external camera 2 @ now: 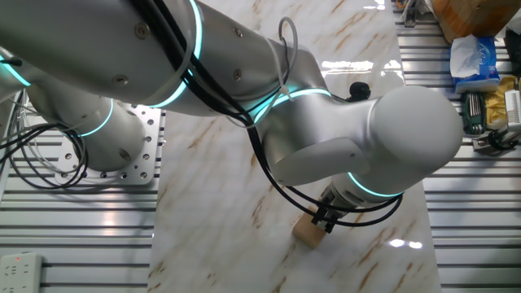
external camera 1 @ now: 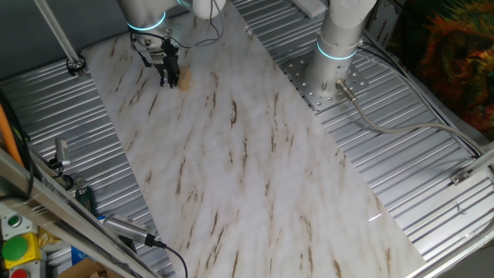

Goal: Approach and touch the side of the small block

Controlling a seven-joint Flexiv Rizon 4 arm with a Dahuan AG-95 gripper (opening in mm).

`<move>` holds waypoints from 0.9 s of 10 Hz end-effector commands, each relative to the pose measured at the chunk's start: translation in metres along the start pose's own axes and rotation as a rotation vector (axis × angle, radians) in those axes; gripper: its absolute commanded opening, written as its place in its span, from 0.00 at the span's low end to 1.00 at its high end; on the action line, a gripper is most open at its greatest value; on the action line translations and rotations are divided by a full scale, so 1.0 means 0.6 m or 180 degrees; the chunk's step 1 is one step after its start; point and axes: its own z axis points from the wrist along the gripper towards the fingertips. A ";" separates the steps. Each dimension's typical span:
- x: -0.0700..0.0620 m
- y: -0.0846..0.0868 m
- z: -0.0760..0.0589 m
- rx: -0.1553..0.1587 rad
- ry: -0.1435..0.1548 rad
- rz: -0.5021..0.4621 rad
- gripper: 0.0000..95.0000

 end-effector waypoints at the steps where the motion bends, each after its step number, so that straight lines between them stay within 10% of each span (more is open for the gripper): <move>1: 0.000 0.000 0.000 -0.0006 -0.0002 -0.0026 0.00; 9: -0.001 0.006 0.002 0.0002 0.0001 -0.0040 0.00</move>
